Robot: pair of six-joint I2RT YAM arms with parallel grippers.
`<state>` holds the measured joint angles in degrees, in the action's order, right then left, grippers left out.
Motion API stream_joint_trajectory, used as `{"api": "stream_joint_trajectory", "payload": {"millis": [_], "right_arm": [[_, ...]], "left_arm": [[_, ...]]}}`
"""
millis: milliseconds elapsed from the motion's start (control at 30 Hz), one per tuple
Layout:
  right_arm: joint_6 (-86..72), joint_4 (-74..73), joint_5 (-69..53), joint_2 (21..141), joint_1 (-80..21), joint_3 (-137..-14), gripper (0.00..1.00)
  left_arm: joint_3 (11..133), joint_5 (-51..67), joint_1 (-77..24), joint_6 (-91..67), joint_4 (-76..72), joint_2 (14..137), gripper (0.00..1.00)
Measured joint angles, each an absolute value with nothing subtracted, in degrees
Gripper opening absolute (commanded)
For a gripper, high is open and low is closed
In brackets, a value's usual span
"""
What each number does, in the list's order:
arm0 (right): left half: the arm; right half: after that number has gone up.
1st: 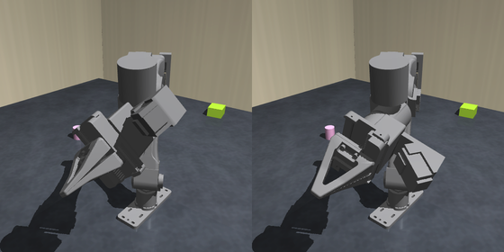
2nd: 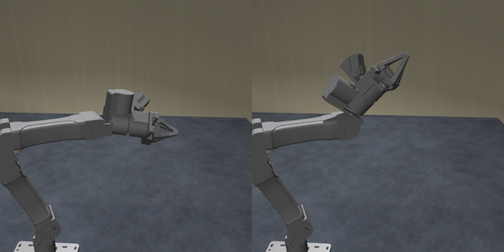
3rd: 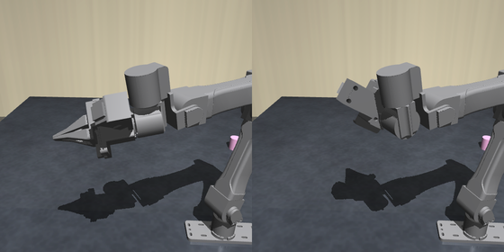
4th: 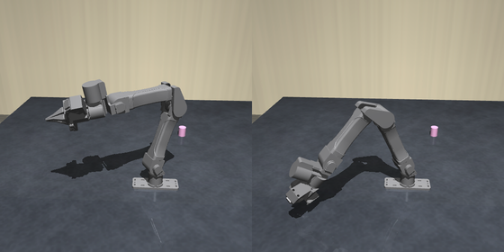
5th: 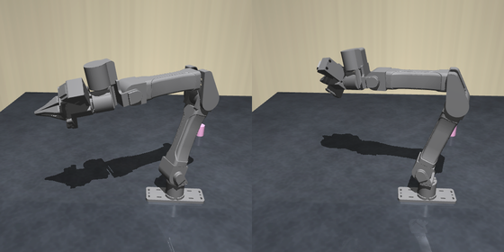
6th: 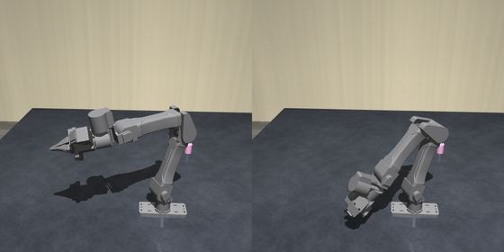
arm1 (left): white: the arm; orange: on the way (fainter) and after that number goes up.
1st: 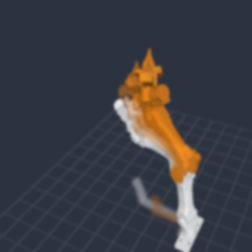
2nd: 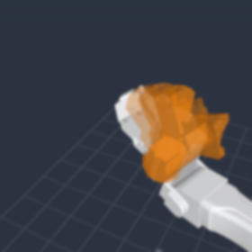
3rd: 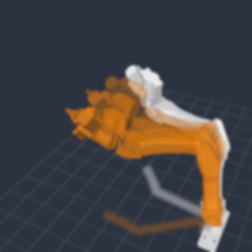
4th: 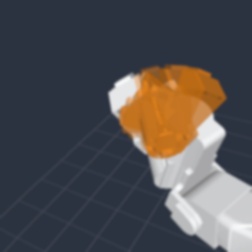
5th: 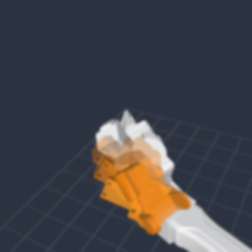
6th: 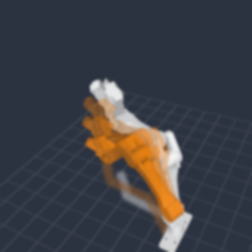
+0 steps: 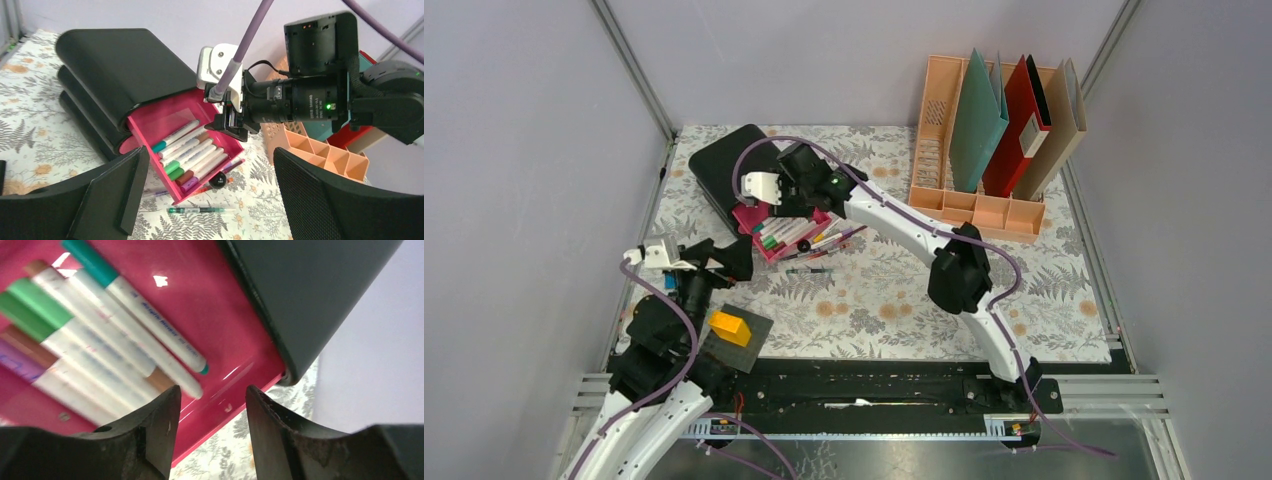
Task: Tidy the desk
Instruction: Place the stationery in the drawer.
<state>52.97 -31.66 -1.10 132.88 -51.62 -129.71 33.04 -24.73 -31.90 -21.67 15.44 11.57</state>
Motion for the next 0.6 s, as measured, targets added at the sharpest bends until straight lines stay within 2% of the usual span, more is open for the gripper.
{"api": "stream_joint_trajectory", "payload": {"millis": [367, 600], "right_arm": [[41.69, -38.54, -13.8, 121.25, -49.21, -123.11, 0.68], [37.01, -39.68, -23.77, 110.17, -42.52, -110.43, 0.74]], "left_arm": [[32.14, -13.54, -31.9, -23.62, 9.54, 19.64, 0.99], [31.73, -4.69, -31.9, -24.03, 4.54, 27.29, 0.99]]}}
